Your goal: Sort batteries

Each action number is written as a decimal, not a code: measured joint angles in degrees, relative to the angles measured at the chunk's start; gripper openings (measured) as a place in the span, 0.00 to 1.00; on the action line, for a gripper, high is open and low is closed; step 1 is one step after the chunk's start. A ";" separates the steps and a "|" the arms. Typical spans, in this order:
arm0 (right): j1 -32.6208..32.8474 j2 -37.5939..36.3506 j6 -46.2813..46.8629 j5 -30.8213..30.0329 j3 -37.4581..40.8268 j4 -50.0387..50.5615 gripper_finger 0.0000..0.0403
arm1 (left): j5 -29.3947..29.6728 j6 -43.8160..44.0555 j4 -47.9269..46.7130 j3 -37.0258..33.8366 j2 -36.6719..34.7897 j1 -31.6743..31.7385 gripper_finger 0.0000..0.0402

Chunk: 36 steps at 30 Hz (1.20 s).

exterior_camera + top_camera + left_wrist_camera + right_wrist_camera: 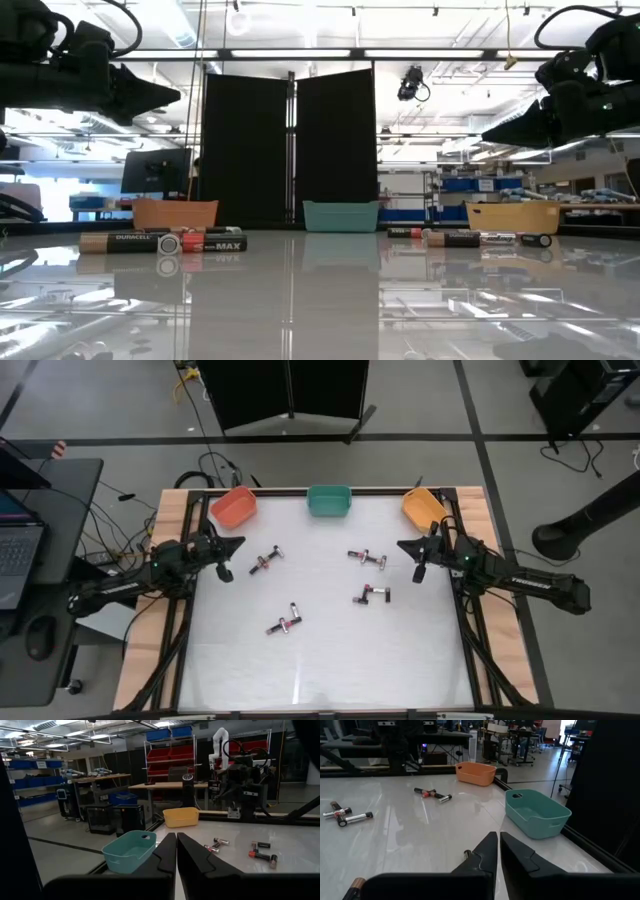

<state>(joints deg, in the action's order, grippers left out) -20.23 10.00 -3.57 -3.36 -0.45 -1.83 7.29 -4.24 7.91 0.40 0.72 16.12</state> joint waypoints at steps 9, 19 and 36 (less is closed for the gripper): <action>-0.01 0.02 -0.01 0.00 0.00 0.02 0.08 | 0.00 0.01 0.01 0.00 0.00 0.02 0.06; 0.01 -0.01 0.00 0.00 0.00 -2.43 0.08 | 0.00 -0.01 0.01 0.02 -0.01 0.01 0.06; 1.34 7.20 2.72 9.16 -6.37 -22.59 0.02 | 0.00 -0.01 0.00 0.01 0.00 0.01 0.06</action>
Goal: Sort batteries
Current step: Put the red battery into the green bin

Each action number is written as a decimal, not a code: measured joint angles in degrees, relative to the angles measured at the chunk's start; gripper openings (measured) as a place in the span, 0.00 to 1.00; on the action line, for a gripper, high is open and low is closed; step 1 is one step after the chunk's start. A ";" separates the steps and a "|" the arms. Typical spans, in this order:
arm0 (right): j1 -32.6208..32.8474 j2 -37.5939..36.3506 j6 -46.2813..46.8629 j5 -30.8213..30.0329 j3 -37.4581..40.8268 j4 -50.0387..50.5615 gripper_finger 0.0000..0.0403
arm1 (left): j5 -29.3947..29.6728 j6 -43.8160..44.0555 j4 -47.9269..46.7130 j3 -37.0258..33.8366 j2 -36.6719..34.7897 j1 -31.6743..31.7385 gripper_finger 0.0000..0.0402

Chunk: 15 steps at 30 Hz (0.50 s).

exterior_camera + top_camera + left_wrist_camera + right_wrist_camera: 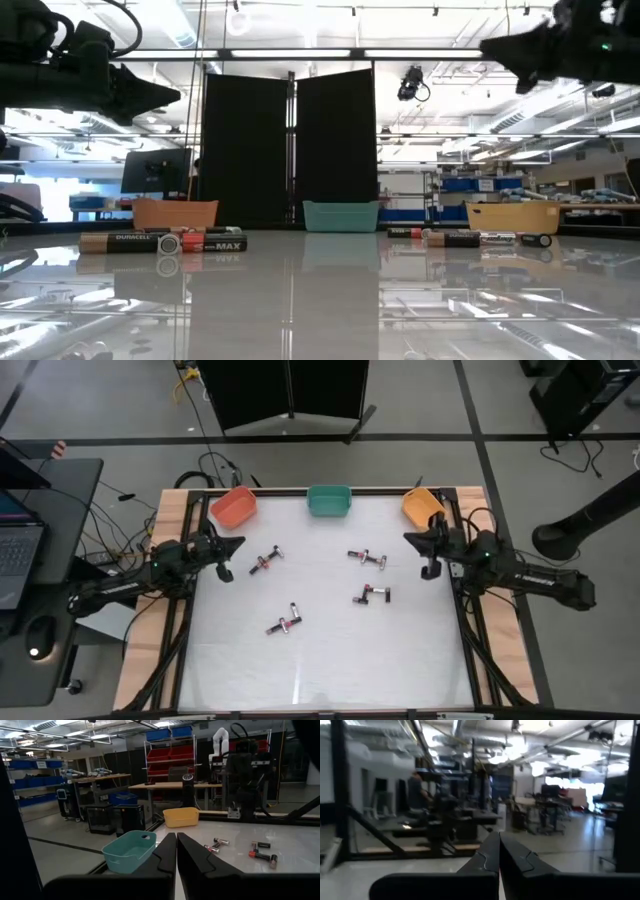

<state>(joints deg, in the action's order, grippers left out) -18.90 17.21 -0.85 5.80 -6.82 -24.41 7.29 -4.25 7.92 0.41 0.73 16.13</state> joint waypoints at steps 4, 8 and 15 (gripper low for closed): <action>1.26 8.55 -1.35 -3.84 -6.64 3.02 0.02 | 0.00 0.00 -0.01 0.01 -0.01 0.01 0.06; 1.89 18.01 -2.12 -4.27 -14.63 9.55 0.02 | 0.00 0.02 0.04 0.01 0.01 0.01 0.06; 1.90 33.02 -1.72 -7.48 -26.16 15.68 0.03 | 0.00 0.00 2.19 0.00 -0.01 0.01 0.06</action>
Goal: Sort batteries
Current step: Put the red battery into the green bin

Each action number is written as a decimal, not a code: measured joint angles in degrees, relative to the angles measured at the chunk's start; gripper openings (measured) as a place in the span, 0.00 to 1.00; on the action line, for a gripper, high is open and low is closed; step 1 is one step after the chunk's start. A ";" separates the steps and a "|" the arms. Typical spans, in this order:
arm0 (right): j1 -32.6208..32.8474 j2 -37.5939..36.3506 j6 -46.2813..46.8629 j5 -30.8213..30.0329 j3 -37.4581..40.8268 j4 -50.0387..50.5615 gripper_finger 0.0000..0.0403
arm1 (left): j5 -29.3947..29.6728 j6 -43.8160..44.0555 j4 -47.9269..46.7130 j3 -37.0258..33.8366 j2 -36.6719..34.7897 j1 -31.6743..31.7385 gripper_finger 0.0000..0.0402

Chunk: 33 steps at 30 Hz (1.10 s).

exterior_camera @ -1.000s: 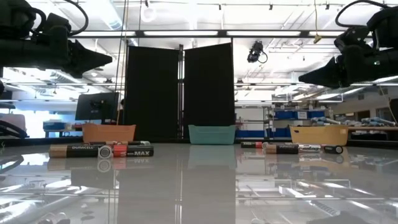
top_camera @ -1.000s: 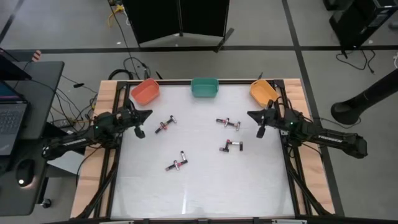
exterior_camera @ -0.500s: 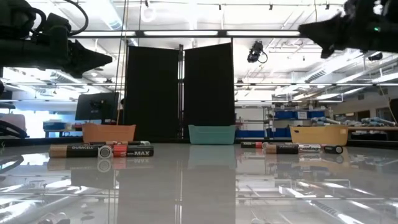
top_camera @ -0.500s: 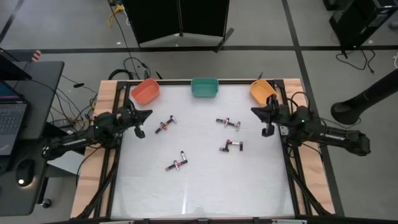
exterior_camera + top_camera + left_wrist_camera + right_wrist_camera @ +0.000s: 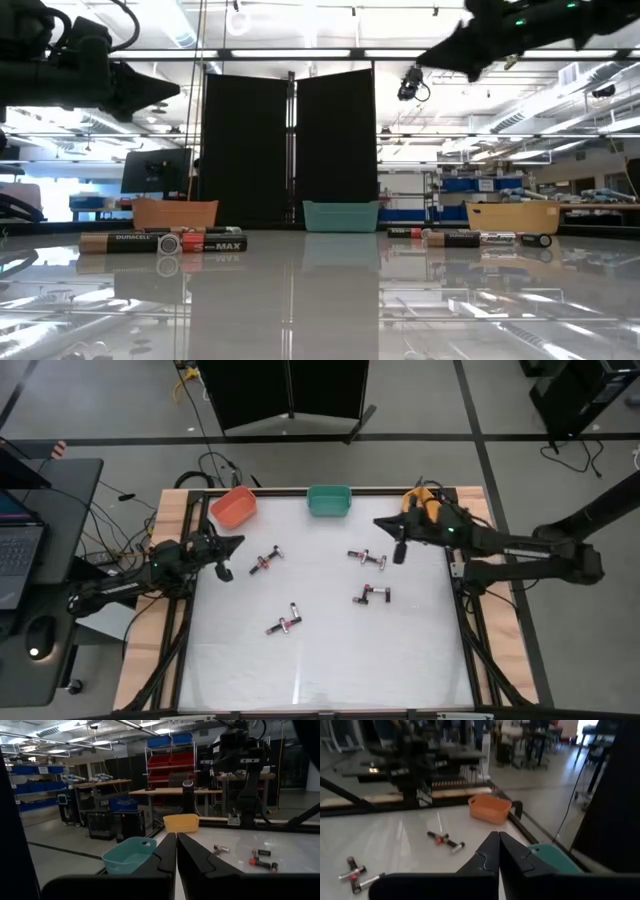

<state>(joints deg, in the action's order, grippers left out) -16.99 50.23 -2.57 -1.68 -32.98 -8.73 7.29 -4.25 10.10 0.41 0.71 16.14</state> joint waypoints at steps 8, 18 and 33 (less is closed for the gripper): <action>-1.51 12.46 0.03 1.89 -7.64 3.78 0.06 | -0.58 2.51 3.02 0.02 -0.02 -0.06 0.06; -0.27 23.39 0.99 2.81 -22.58 22.88 0.03 | -1.29 4.67 2.54 0.02 0.42 -0.06 0.06; -0.38 41.38 5.40 8.18 -34.48 41.62 0.03 | -5.07 5.84 0.76 1.49 9.23 -0.02 0.06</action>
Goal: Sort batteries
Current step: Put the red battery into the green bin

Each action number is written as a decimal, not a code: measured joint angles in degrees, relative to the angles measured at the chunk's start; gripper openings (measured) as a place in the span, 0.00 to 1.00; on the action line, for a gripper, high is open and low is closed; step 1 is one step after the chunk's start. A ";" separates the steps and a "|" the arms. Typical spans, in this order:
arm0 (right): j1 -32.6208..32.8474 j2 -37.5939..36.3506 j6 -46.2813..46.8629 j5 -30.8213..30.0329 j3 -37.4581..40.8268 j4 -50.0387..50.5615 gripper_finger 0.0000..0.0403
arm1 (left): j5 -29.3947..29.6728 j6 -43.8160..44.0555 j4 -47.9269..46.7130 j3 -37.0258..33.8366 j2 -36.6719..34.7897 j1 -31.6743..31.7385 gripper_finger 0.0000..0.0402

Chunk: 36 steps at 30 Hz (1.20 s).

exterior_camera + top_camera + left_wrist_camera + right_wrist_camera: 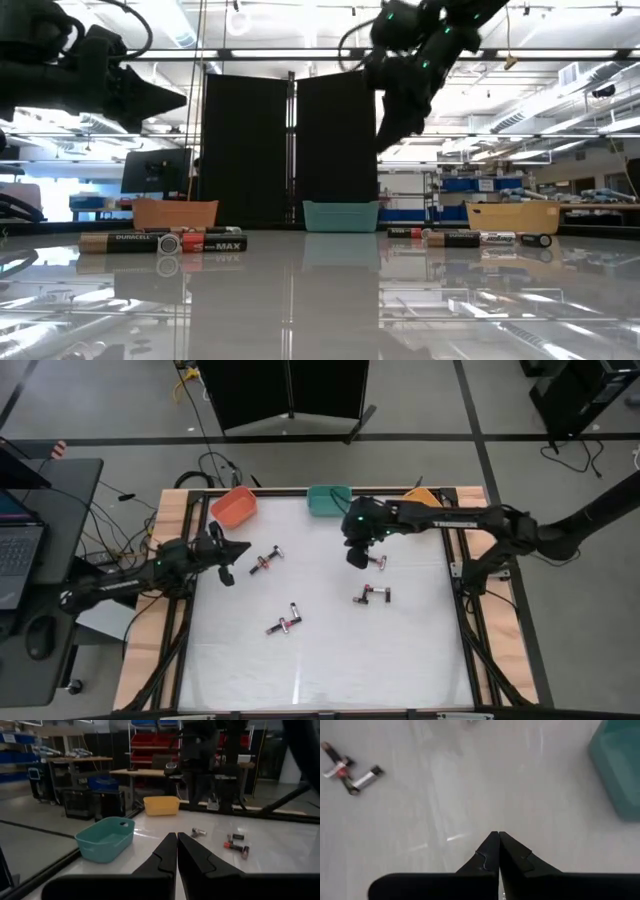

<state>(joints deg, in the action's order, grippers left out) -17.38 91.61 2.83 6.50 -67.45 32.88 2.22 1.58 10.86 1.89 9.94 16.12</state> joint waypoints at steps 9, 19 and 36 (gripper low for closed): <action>-0.90 7.51 0.65 0.24 -1.12 1.50 0.05 | 1.04 -1.62 2.46 0.79 6.92 0.00 0.06; -1.14 10.11 0.66 -4.80 -1.12 3.58 0.15 | 1.57 -3.31 3.10 0.79 11.54 0.00 0.06; -0.29 15.38 -2.90 -7.00 -1.08 3.87 0.47 | 2.18 -4.38 3.07 0.89 14.84 0.00 0.06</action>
<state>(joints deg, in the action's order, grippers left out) -17.67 106.99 -0.07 -0.50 -68.53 36.76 4.40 -2.79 13.93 2.79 24.78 16.12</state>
